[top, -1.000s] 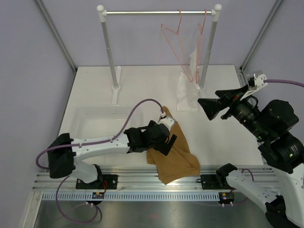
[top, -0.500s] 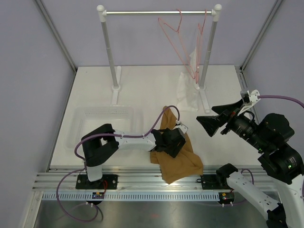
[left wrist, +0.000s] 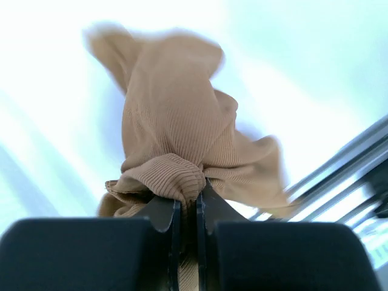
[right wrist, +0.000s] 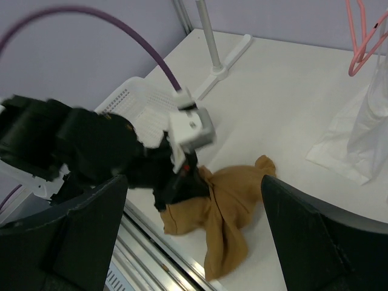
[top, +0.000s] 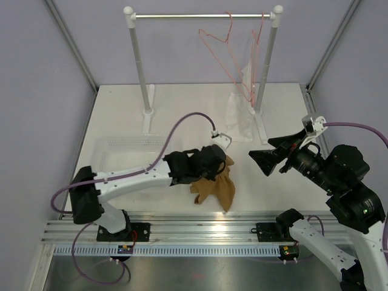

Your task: Remove the tank top from the hanger

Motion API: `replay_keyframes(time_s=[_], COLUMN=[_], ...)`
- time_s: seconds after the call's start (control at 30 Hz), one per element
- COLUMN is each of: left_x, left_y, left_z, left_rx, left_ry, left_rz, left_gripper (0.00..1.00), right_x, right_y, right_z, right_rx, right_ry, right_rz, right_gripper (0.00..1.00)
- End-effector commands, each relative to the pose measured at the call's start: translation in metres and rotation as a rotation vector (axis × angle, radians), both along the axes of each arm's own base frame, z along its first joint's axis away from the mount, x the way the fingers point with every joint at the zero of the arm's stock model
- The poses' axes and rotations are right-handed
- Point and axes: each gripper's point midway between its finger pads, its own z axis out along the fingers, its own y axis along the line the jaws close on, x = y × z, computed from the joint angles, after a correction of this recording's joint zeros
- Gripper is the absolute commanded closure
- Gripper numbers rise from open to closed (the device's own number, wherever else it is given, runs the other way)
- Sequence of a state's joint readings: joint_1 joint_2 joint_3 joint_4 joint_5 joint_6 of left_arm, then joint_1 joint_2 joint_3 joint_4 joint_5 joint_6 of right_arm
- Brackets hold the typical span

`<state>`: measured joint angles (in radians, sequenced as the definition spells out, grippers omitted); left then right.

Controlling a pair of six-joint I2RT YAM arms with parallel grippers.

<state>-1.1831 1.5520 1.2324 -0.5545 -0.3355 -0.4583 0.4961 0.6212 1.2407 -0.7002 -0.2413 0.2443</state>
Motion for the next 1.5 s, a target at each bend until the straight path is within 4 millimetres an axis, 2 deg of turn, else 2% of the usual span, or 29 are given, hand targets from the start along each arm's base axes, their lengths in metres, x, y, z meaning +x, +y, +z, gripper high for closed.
replay_keyframes(time_s=[0.0, 0.03, 0.13, 0.2, 0.23, 0.27, 0.3, 0.33, 0.37, 0.4, 0.47, 0.5, 0.53, 0.6, 0.63, 0.73, 0.77, 0.83, 0.87, 0.97, 1.17, 1.2, 1.23, 1.27, 1.3, 1.37, 1.47], left_x=[0.037, 0.041, 0.052, 0.063, 0.065, 0.07, 0.072, 0.072, 0.075, 0.077, 0.074, 0.074, 0.071, 0.069, 0.067, 0.066, 0.065, 0.067, 0.065, 0.067, 0.076, 0.076, 0.076, 0.076, 0.075, 0.075, 0.07], left_y=[0.029, 0.043, 0.081, 0.111, 0.122, 0.146, 0.159, 0.172, 0.195, 0.206, 0.226, 0.243, 0.249, 0.268, 0.273, 0.296, 0.309, 0.321, 0.33, 0.332, 0.329, 0.329, 0.33, 0.33, 0.33, 0.331, 0.334], left_z=[0.101, 0.119, 0.155, 0.169, 0.175, 0.183, 0.186, 0.183, 0.182, 0.184, 0.169, 0.169, 0.158, 0.152, 0.139, 0.122, 0.107, 0.092, 0.078, 0.062, 0.052, 0.051, 0.05, 0.051, 0.052, 0.059, 0.081], left_rx=[-0.154, -0.174, -0.196, -0.194, -0.198, -0.201, -0.196, -0.172, -0.165, -0.162, -0.138, -0.151, -0.137, -0.14, -0.115, -0.075, -0.031, 0.004, 0.033, 0.017, -0.01, -0.012, -0.013, -0.017, -0.019, -0.031, -0.07], left_ry=[-0.176, -0.213, -0.267, -0.286, -0.292, -0.306, -0.315, -0.308, -0.309, -0.314, -0.282, -0.287, -0.263, -0.254, -0.23, -0.205, -0.183, -0.155, -0.128, -0.11, -0.057, -0.051, -0.048, -0.052, -0.057, -0.076, -0.137], left_rz=[0.174, 0.214, 0.3, 0.364, 0.386, 0.438, 0.464, 0.491, 0.546, 0.578, 0.619, 0.672, 0.682, 0.742, 0.756, 0.822, 0.861, 0.898, 0.92, 0.919, 0.897, 0.896, 0.893, 0.891, 0.894, 0.897, 0.904], left_gripper=[1.0, 1.0, 1.0, 1.0, 1.0, 1.0, 1.0, 1.0, 1.0, 1.0, 1.0, 1.0, 1.0, 1.0, 1.0, 1.0, 1.0, 1.0, 1.0, 1.0, 1.0, 0.91, 0.78, 0.13, 0.01, 0.01, 0.01], right_x=[-0.001, -0.001, -0.004, -0.005, -0.006, -0.006, -0.006, -0.006, -0.006, -0.006, -0.004, -0.004, -0.003, -0.002, -0.001, 0.0, 0.0, 0.0, 0.001, 0.002, 0.01, 0.012, 0.014, 0.017, 0.023, 0.03, 0.045], right_y=[0.0, -0.002, -0.006, -0.008, -0.009, -0.01, -0.01, -0.01, -0.01, -0.01, -0.009, -0.009, -0.008, -0.007, -0.005, -0.003, -0.002, -0.002, -0.001, -0.001, 0.006, 0.005, 0.005, 0.003, -0.001, -0.007, -0.023], right_z=[0.01, 0.01, 0.012, 0.011, 0.011, 0.011, 0.009, 0.009, 0.008, 0.008, 0.008, 0.007, 0.008, 0.009, 0.009, 0.009, 0.008, 0.008, 0.006, 0.005, 0.002, 0.003, 0.003, 0.003, 0.0, 0.0, -0.011], right_rx=[0.031, 0.031, 0.029, 0.027, 0.031, 0.03, 0.029, 0.029, 0.027, 0.027, 0.027, 0.027, 0.029, 0.029, 0.029, 0.03, 0.031, 0.034, 0.032, 0.033, 0.033, 0.037, 0.043, 0.042, 0.035, 0.025, -0.019], right_ry=[-0.027, -0.029, -0.039, -0.041, -0.045, -0.048, -0.045, -0.045, -0.042, -0.042, -0.042, -0.042, -0.045, -0.045, -0.043, -0.04, -0.037, -0.04, -0.036, -0.039, -0.013, -0.015, -0.011, -0.009, 0.006, 0.017, 0.063], right_rz=[0.001, -0.009, -0.021, -0.029, -0.035, -0.035, -0.037, -0.035, -0.035, -0.035, -0.034, -0.035, -0.035, -0.034, -0.028, -0.017, -0.014, -0.012, -0.012, -0.014, -0.004, -0.015, -0.026, -0.043, -0.08, -0.131, -0.254], right_gripper=[0.0, 0.01, 0.0, 0.01, 0.0, 0.01, 0.01, 0.0, 0.0, 0.0, 0.01, 0.01, 0.0, 0.0, 0.0, 0.0, 0.0, 0.0, 0.0, 0.0, 0.0, 0.01, 0.0, 0.01, 0.01, 0.01, 0.01])
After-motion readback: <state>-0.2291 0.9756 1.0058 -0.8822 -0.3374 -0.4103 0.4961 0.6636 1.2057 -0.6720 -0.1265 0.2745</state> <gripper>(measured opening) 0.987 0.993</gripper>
